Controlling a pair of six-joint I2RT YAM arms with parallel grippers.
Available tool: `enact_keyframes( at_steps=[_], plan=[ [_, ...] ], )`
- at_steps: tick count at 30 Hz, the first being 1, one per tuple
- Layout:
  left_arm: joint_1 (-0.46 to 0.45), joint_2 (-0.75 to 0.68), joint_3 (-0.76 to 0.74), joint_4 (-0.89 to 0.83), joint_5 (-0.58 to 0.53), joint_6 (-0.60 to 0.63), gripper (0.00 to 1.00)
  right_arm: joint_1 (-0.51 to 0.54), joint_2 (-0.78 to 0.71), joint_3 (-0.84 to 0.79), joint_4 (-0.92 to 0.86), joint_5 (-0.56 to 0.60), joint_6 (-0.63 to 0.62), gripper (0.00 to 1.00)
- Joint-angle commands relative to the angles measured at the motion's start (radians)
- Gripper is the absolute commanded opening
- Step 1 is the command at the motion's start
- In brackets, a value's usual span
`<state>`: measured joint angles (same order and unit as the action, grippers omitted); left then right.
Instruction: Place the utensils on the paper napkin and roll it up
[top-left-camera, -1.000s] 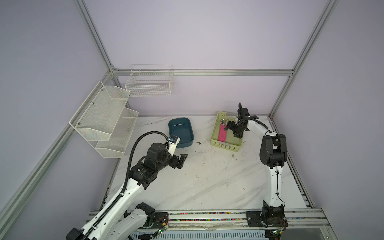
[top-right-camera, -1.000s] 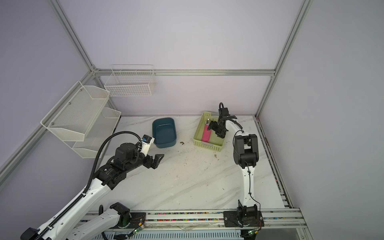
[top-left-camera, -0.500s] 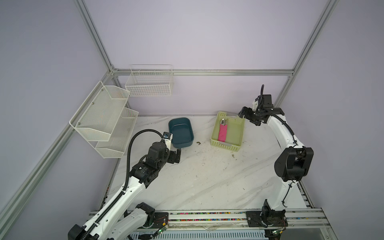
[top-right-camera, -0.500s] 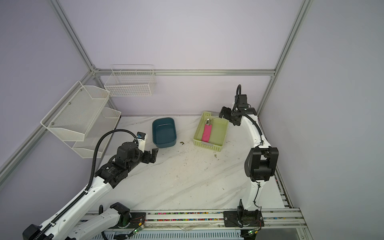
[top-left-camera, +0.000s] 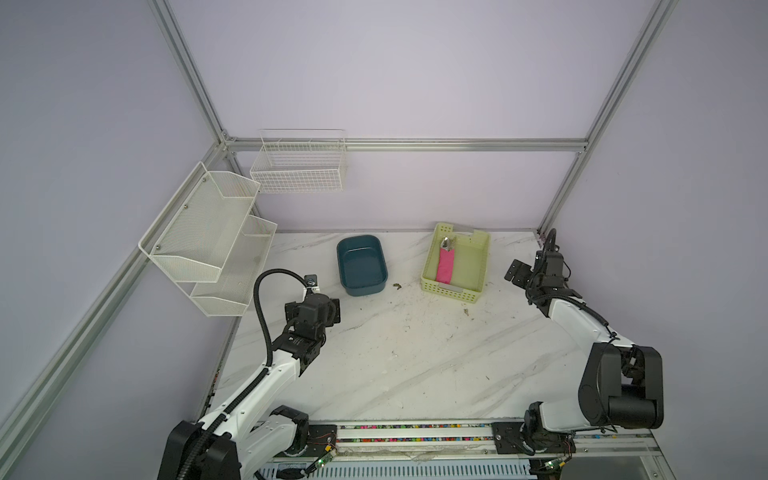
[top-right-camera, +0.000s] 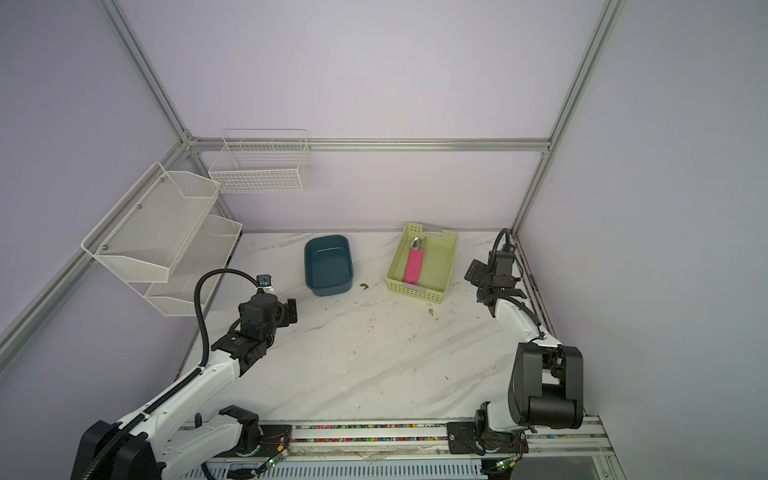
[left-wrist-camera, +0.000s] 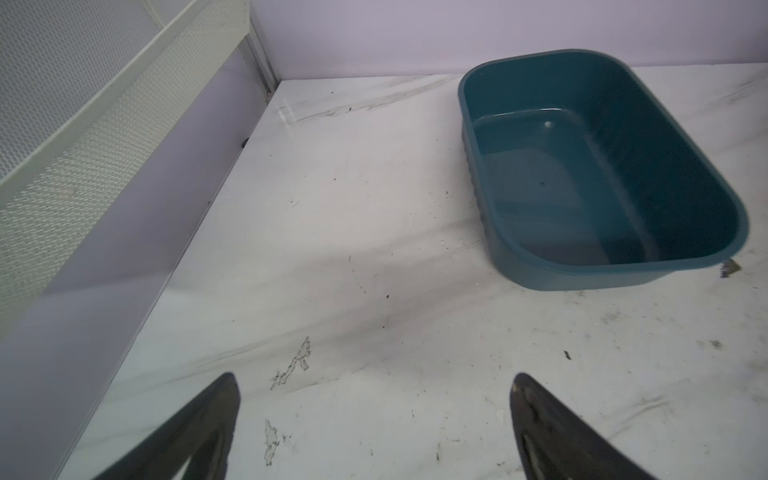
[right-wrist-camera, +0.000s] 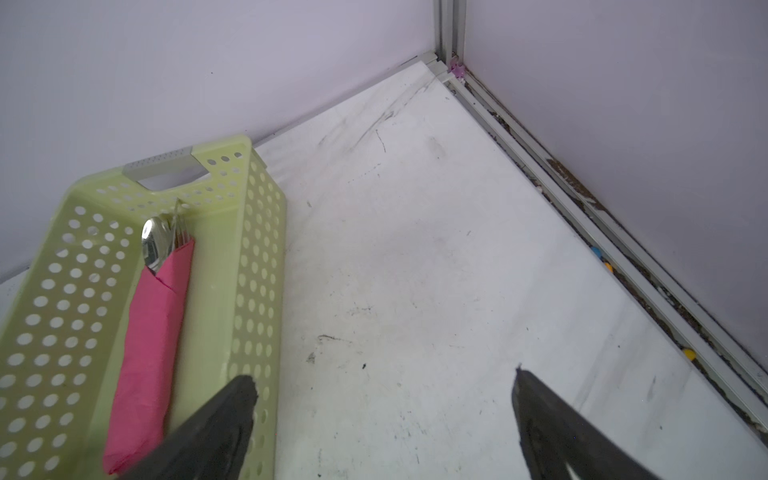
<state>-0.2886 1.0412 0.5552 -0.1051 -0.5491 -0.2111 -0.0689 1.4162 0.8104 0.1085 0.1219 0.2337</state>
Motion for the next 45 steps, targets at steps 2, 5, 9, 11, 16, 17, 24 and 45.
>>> enact_keyframes(
  at_steps=[2,5,9,11,16,17,24,45],
  plan=[
    [0.027,0.042,-0.1,0.241,-0.089,0.081,1.0,0.004,0.003,-0.158,0.458,0.067,-0.104,0.97],
    [0.031,0.102,-0.168,0.428,-0.104,0.158,1.0,0.007,0.062,-0.224,0.604,0.061,-0.103,0.97],
    [0.054,0.208,-0.199,0.644,-0.095,0.218,1.0,0.042,0.134,-0.328,0.911,0.057,-0.118,0.96],
    [0.073,0.245,-0.211,0.763,-0.053,0.248,1.0,0.069,0.182,-0.365,1.058,0.038,-0.16,0.96],
    [0.129,0.362,-0.229,1.041,0.05,0.289,1.0,0.143,0.301,-0.369,1.211,0.029,-0.27,0.95],
    [0.143,0.402,-0.227,1.067,0.074,0.272,1.0,0.148,0.328,-0.374,1.247,0.028,-0.28,0.95],
    [0.21,0.502,-0.234,1.132,0.207,0.222,1.0,0.158,0.359,-0.337,1.197,0.033,-0.282,0.97],
    [0.25,0.535,-0.185,1.076,0.26,0.208,1.0,0.158,0.365,-0.344,1.221,0.038,-0.282,0.97]
  ],
)
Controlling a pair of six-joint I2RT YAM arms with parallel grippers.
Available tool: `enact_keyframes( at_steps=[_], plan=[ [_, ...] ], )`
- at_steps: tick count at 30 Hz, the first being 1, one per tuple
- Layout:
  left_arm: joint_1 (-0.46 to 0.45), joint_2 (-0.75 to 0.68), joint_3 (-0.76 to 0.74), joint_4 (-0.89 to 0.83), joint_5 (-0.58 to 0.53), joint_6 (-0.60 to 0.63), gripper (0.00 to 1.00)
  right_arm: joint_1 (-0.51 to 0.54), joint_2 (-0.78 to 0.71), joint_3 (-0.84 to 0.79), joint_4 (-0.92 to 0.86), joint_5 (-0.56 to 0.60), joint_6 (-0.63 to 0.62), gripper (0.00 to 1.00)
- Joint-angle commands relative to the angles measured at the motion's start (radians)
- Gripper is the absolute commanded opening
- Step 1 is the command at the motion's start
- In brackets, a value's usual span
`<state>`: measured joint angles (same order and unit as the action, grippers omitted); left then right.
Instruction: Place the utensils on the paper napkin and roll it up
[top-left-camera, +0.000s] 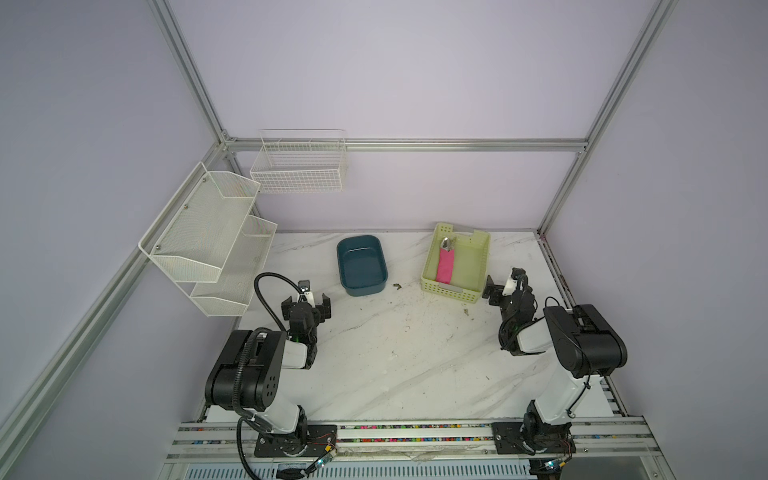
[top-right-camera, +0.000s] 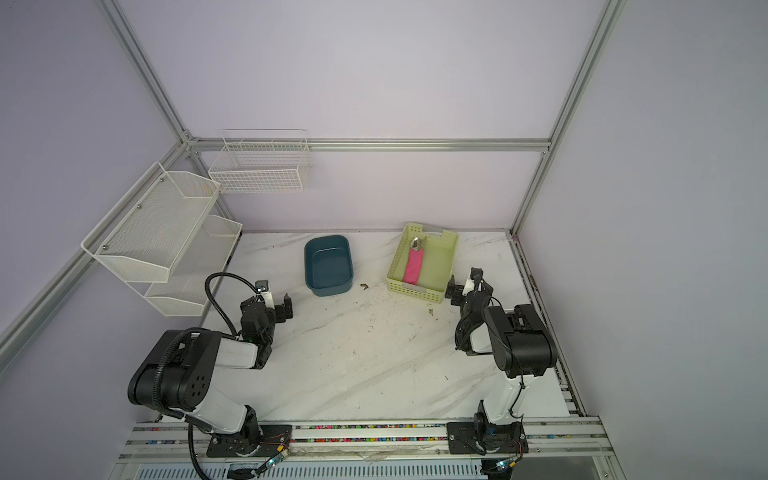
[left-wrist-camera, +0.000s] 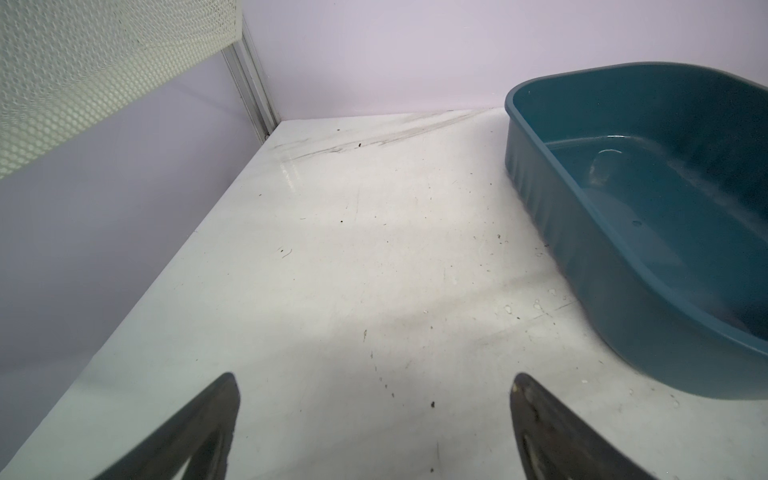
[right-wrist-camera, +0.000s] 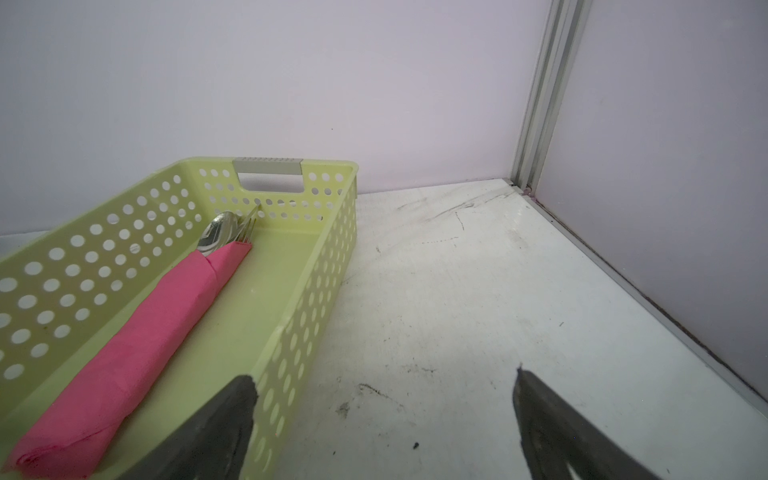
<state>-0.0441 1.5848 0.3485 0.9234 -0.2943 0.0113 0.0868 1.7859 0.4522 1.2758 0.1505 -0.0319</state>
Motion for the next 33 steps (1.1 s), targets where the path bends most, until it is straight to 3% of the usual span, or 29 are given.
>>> enact_keyframes(
  at_steps=[1,33],
  plan=[
    [0.006,-0.009,0.021,0.047,0.005,-0.014,1.0,0.002,-0.005,0.014,0.054,0.009,-0.016,0.97],
    [0.006,-0.009,0.022,0.047,0.004,-0.014,0.99,0.002,-0.005,0.015,0.05,0.009,-0.016,0.97]
  ],
)
